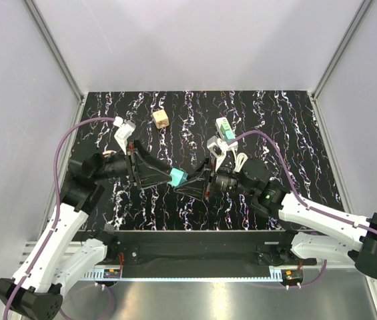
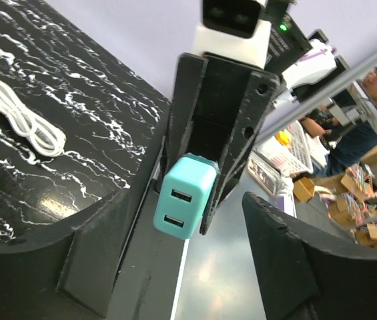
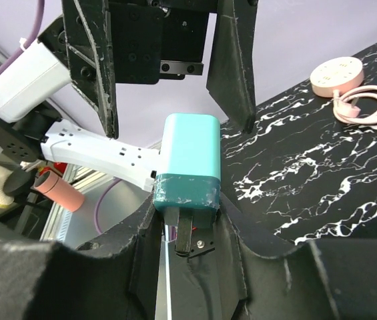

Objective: Insert the plug

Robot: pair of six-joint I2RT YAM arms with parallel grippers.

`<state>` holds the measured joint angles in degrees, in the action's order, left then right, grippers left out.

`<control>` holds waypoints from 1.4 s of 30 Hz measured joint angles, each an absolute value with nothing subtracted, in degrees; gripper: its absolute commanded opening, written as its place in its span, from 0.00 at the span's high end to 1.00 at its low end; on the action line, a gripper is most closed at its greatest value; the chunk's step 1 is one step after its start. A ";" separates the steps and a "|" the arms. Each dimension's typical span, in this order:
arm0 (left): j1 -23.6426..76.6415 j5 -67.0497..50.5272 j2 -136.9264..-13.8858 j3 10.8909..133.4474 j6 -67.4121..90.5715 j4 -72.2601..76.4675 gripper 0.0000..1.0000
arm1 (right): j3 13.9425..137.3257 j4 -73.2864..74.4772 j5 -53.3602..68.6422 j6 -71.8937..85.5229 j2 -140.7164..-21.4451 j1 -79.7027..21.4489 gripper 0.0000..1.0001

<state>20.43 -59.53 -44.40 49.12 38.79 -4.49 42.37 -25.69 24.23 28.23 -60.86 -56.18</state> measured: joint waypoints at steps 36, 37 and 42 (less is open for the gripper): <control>21.69 -64.62 -44.10 42.19 44.38 10.24 1.00 | 42.52 -29.98 29.02 31.42 -64.14 -56.25 0.31; 21.78 -64.71 -44.10 42.19 44.58 9.96 1.00 | 42.52 -29.58 28.10 31.16 -64.01 -56.23 0.24; 21.91 -61.76 -46.33 47.05 38.81 -1.87 1.00 | 42.54 -24.51 24.21 28.56 -61.17 -56.10 0.00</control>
<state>21.91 -61.76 -46.33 47.05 38.81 -1.87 42.54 -24.51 24.21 28.56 -61.17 -56.10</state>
